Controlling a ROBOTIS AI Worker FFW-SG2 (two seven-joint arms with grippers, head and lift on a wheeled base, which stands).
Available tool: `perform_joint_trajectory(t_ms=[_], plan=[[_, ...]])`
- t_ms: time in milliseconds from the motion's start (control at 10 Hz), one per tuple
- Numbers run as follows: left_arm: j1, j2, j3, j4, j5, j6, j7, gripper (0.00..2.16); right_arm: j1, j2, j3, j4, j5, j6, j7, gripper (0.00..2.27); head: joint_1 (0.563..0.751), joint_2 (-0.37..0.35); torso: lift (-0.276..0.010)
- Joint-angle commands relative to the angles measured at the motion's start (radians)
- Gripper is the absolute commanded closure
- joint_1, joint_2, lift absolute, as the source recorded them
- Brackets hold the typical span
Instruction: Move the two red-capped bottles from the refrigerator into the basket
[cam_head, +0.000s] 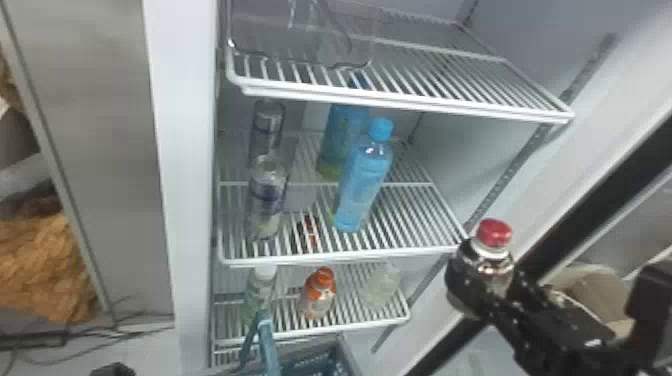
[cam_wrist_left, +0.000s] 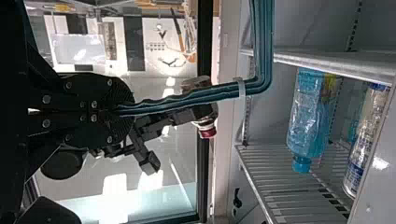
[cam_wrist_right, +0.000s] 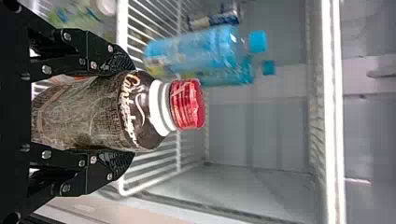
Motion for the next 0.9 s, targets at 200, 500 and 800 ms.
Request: perform_joint_trajectory(t_ms=[200,500,800], plan=[[-0.003,0.003,-0.002,0.012,0.001,-0.014,0.005,1.2,0.106,0.001,0.012,-0.054,-0.067,0.121,0.061,1.28,0.695,-0.35,0.0],[-0.032,0.023,-0.038,0.019,0.009,-0.019,0.006,1.2,0.091,0.001,0.057,0.017,-0.119,0.187,0.101,1.28,0.695,-0.35,0.0],[-0.064,0.037,-0.098,0.041,0.058,-0.053,0.009,1.2,0.032,0.001,0.165,0.103,-0.137,0.231,0.142,1.28,0.695,-0.35,0.0]])
